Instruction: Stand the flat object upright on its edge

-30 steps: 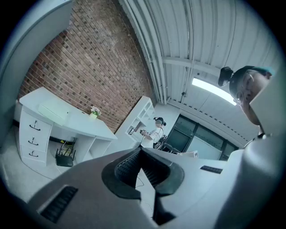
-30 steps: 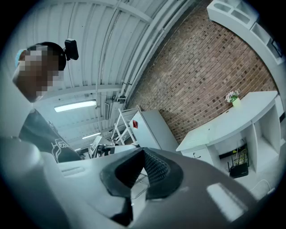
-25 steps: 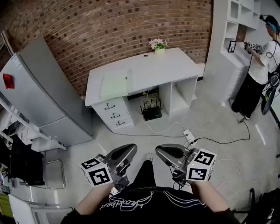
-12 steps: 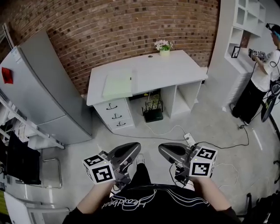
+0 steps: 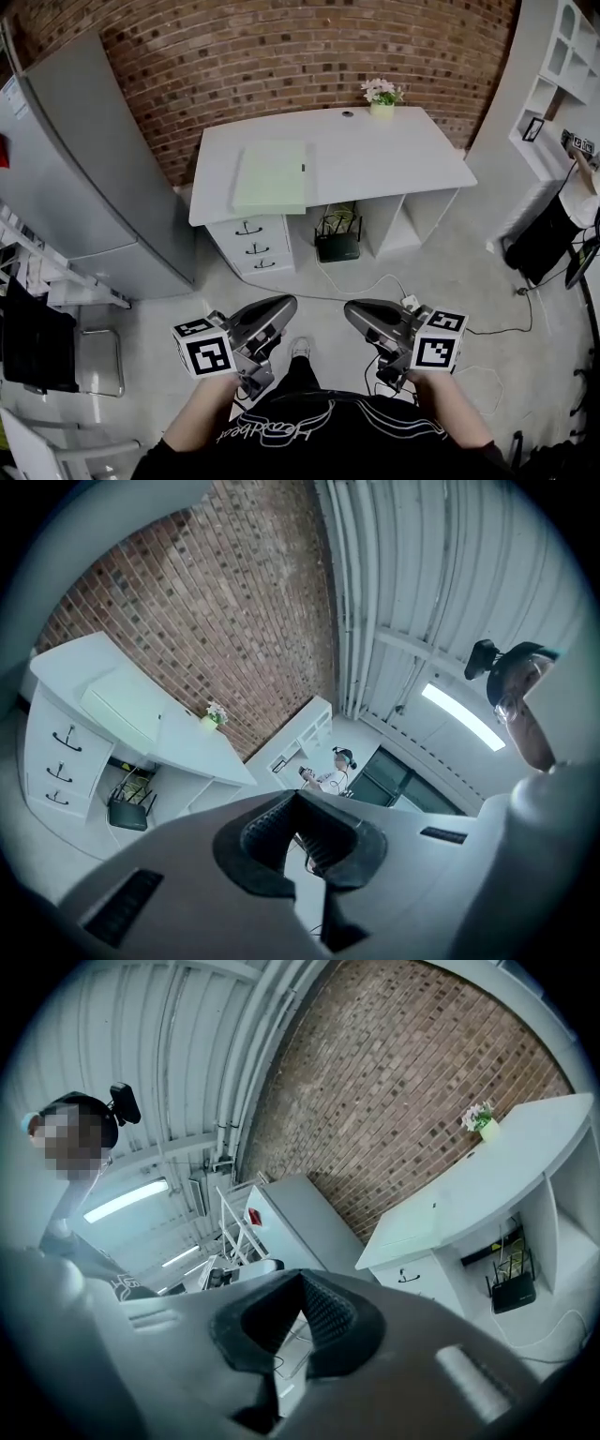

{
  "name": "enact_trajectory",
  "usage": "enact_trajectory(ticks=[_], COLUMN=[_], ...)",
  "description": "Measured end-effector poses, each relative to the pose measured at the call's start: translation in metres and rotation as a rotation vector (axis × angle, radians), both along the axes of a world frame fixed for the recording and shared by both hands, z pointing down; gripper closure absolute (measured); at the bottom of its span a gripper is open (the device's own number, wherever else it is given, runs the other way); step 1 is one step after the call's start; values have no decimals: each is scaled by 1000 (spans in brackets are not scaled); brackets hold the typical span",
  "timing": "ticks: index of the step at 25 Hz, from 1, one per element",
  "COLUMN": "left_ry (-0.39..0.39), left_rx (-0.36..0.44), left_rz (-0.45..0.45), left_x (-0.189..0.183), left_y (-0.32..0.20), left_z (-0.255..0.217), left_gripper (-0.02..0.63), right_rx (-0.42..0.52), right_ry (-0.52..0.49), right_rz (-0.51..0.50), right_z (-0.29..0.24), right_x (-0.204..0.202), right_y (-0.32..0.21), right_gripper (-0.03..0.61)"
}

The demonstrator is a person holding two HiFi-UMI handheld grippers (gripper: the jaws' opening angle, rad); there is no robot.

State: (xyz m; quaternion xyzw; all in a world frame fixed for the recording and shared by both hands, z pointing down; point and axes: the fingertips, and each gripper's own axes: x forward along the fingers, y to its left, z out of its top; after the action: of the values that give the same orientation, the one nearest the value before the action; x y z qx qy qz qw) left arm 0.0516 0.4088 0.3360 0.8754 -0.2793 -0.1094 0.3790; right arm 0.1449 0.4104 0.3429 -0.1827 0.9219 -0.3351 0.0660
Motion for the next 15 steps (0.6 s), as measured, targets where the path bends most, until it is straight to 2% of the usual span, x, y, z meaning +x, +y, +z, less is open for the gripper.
enact_trajectory(ticks=[3, 8, 15], left_ry=[16, -10, -44], left_rx=[-44, -88, -112], left_rz=[1, 0, 2], left_x=[-22, -64, -111], left_y=[-42, -115, -202], left_z=[4, 20, 37], left_gripper=[612, 612, 612], right_rx=[-36, -60, -85], right_ry=[17, 45, 67], right_rz=[-7, 1, 36], right_z=[2, 3, 11], right_x=[-21, -58, -88], right_y=[-41, -114, -201], right_gripper=[574, 574, 574])
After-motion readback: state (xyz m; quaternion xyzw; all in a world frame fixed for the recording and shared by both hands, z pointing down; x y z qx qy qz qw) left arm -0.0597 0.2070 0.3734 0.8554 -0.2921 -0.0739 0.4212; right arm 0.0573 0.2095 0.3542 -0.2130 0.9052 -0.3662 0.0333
